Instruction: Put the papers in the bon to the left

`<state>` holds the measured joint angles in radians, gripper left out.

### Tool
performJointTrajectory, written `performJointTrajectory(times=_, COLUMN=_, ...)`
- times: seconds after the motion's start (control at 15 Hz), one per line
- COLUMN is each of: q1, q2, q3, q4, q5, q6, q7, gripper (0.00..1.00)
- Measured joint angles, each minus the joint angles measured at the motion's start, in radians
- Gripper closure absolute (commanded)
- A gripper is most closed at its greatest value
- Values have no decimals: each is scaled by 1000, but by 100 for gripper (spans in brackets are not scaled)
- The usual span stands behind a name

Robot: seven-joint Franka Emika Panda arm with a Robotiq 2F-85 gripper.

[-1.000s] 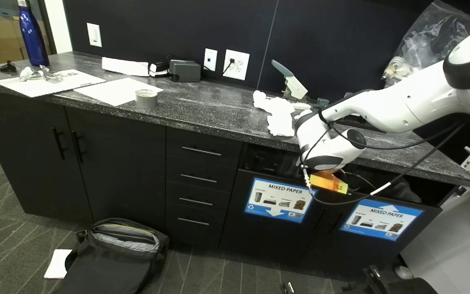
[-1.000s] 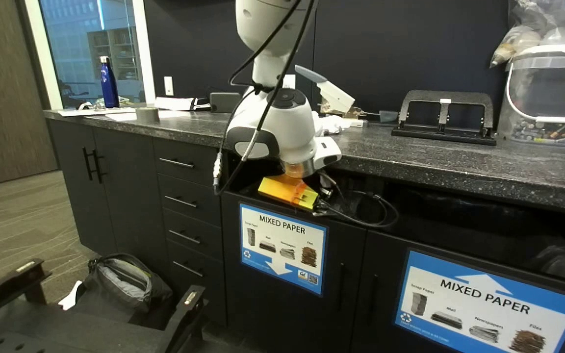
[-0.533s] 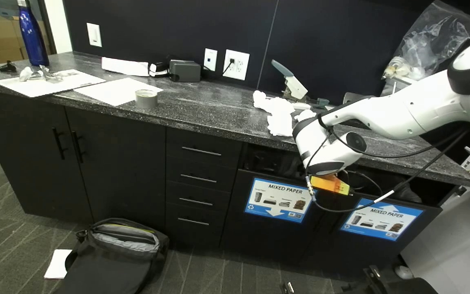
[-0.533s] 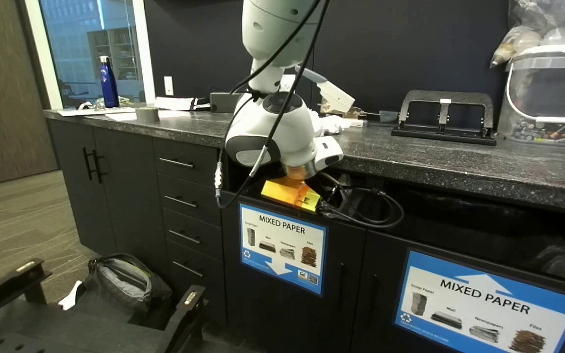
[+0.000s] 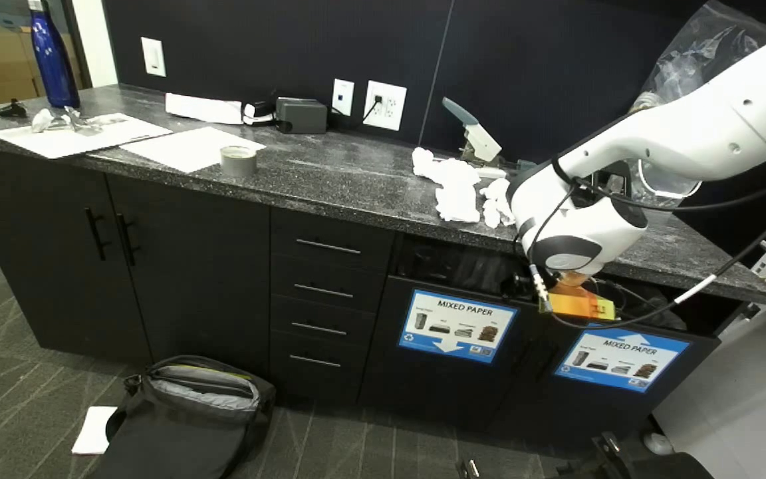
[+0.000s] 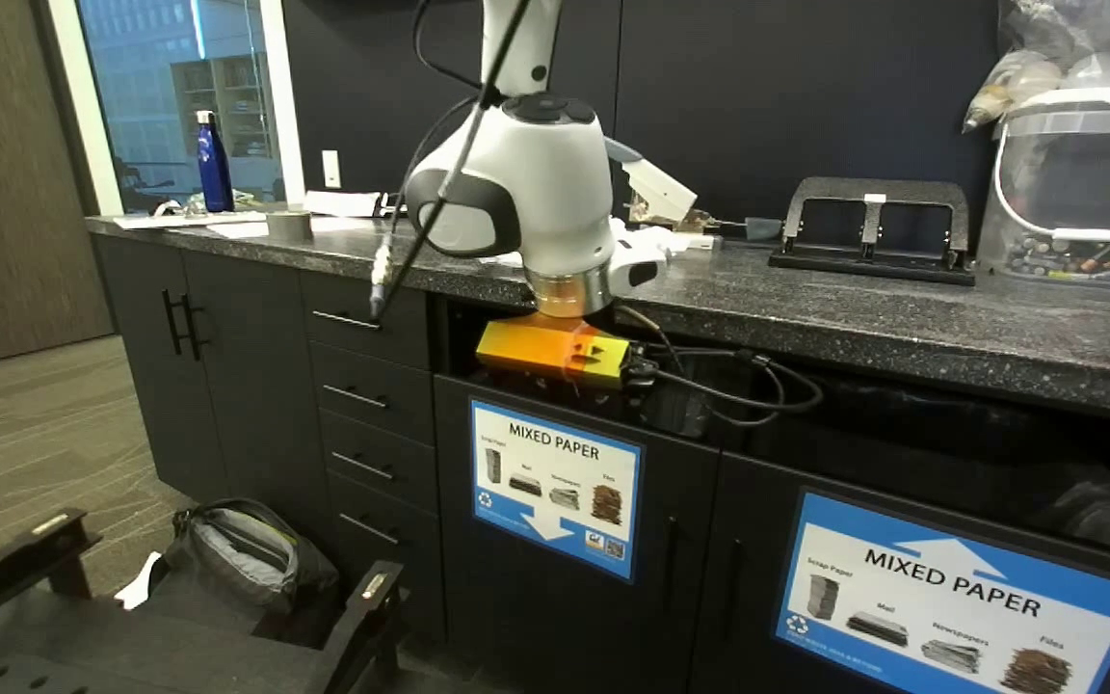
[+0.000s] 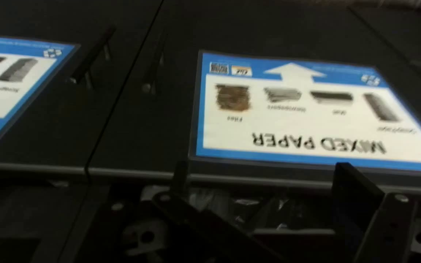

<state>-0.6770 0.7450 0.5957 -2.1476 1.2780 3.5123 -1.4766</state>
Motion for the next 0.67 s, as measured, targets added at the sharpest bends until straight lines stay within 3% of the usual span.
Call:
performJointTrajectory(times=0.27, q1=6, q2=-200, q3=2, q4=-223, q5=254, q6=-140, q7=-250, gripper=0)
performJointTrajectory(times=0.33, q1=9, q2=-232, q3=9, q4=-276, q5=276, q6=-155, q7=-282, gripper=0)
performJointTrajectory(times=0.47, q1=78, q2=-292, q3=-42, q4=-370, q5=232, q6=-209, q7=-241, gripper=0)
performJointTrajectory(times=0.67, q1=117, q2=-330, q3=-37, q4=-418, q5=233, q6=-209, q7=-208, gripper=0)
